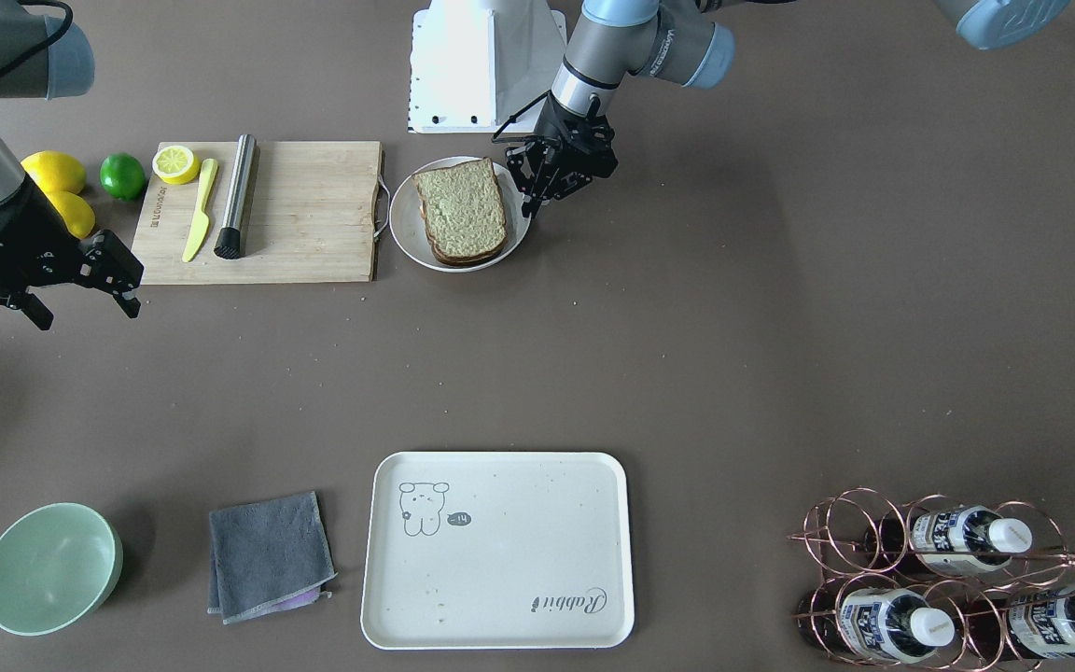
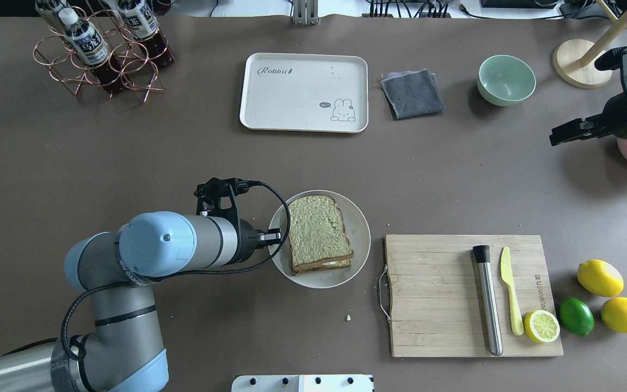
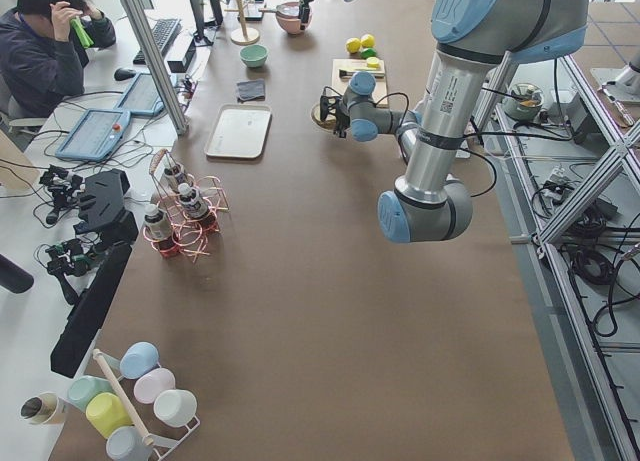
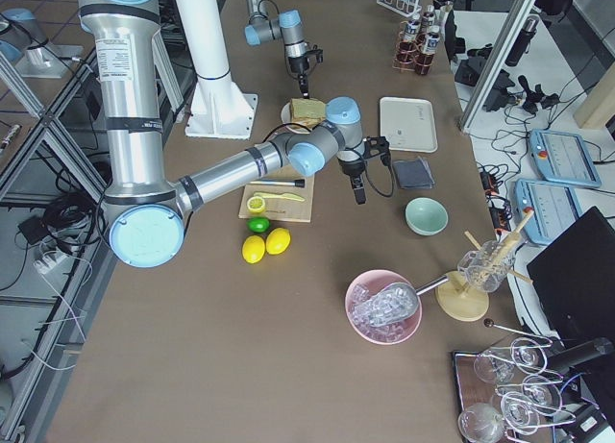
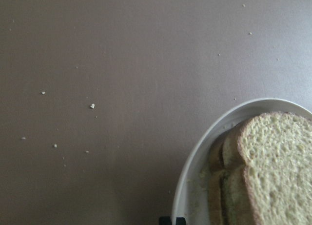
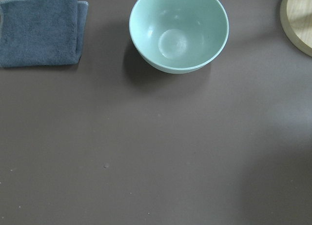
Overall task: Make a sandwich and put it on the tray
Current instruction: 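Grasp the white plate rim with the left gripper while the right arm retracts, then carry the plate with the left gripper onto the cream tray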
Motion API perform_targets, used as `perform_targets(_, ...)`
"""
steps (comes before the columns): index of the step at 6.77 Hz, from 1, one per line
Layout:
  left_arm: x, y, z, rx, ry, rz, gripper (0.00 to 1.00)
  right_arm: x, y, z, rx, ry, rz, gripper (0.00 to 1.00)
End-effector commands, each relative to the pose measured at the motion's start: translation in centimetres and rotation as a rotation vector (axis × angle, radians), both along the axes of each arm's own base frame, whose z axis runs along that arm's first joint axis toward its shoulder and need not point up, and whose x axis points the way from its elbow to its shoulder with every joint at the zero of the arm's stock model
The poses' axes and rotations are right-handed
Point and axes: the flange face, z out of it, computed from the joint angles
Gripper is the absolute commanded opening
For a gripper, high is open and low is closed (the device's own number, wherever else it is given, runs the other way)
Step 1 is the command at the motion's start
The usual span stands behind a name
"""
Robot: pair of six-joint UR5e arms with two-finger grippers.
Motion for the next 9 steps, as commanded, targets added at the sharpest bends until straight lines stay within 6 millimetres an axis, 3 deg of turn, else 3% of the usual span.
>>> perform_targets(1,-2.0,-8.5,-0.9,0.035,-0.041,-0.052,0.0,5.2,-0.7,1.1,0.034,-0.022,-0.1,1.0)
perform_targets(4,-3.1,-25.1,-1.6,0.023,-0.142,-0.048,0.0,11.5,1.5,5.3,0.055,-0.008,-0.139,1.0)
perform_targets(5,-2.3,-30.2,-1.7,0.04,-0.185,-0.053,0.0,13.1,2.4,6.5,0.06,0.003,-0.141,1.0)
perform_targets(6,-2.4,-33.7,-0.6,0.044,-0.204,-0.027,0.0,14.3,2.9,7.3,0.062,-0.016,-0.149,1.0)
perform_targets(7,-2.0,-35.7,-0.2,0.05,-0.234,-0.015,0.0,15.2,3.4,8.0,0.059,-0.015,-0.146,1.0)
perform_targets(9,-1.1,-36.4,-1.7,0.084,-0.233,-0.009,0.0,15.6,3.1,8.7,0.052,-0.013,-0.144,1.0)
